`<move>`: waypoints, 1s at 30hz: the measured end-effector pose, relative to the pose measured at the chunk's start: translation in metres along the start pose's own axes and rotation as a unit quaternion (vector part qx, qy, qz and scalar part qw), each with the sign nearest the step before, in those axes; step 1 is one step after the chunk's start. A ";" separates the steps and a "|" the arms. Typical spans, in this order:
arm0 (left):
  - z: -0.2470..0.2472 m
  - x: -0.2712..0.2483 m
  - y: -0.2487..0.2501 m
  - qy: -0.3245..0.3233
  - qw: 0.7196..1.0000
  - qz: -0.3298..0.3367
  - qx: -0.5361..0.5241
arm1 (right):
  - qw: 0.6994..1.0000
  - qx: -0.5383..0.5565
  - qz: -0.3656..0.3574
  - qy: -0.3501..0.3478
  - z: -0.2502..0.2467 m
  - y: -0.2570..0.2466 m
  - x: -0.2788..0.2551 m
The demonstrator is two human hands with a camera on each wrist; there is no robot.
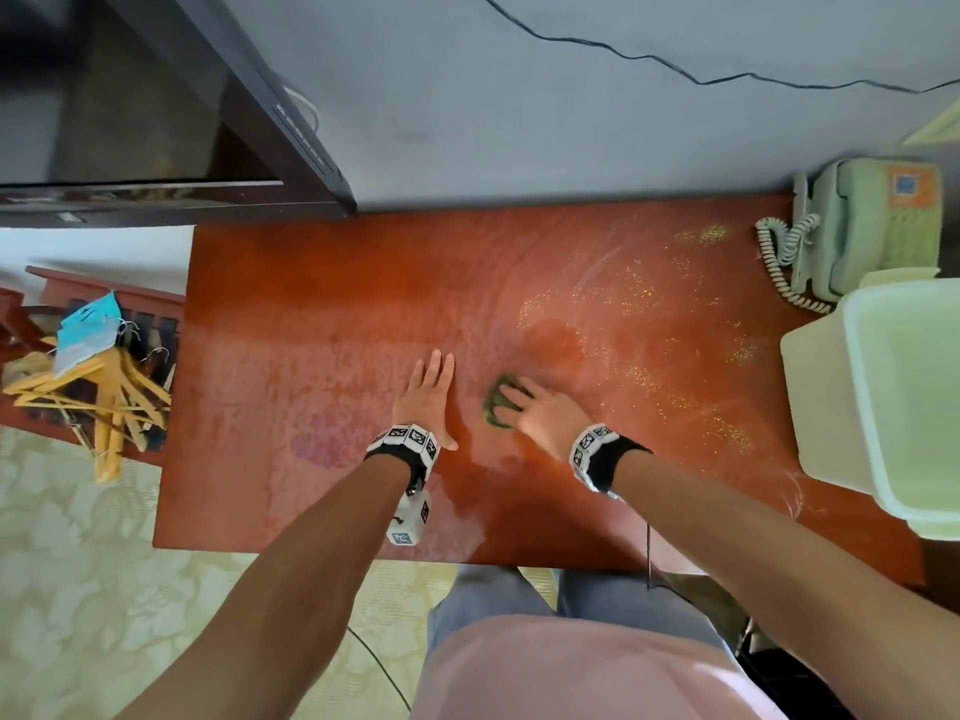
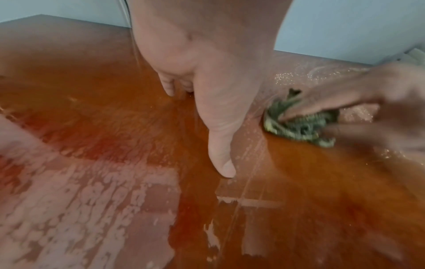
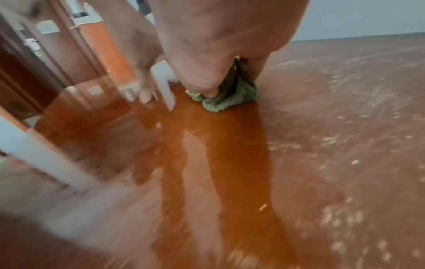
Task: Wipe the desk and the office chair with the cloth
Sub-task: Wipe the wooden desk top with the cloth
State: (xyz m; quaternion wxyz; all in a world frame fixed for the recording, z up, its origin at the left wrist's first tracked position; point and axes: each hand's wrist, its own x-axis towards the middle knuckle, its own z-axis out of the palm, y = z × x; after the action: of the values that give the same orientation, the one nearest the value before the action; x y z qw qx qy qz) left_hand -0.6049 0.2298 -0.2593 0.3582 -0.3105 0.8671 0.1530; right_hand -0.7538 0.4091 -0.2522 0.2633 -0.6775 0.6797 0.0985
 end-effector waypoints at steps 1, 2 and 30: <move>0.000 0.001 0.000 -0.001 1.000 -0.003 0.000 | 1.000 0.007 0.028 -0.003 -0.007 0.013 0.007; -0.001 0.000 0.001 -0.001 1.000 -0.005 -0.001 | 0.998 0.014 0.055 -0.005 -0.014 0.027 0.014; -0.068 0.076 0.046 0.036 0.998 0.026 -0.053 | 0.999 0.013 0.008 0.034 -0.044 0.124 0.034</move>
State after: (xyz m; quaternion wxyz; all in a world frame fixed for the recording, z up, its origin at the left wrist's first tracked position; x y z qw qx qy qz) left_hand -0.7122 0.1985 -0.2645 0.3061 -0.3119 0.8778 0.1963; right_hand -0.8827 0.3657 -0.2591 0.2481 -0.6713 0.6951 0.0684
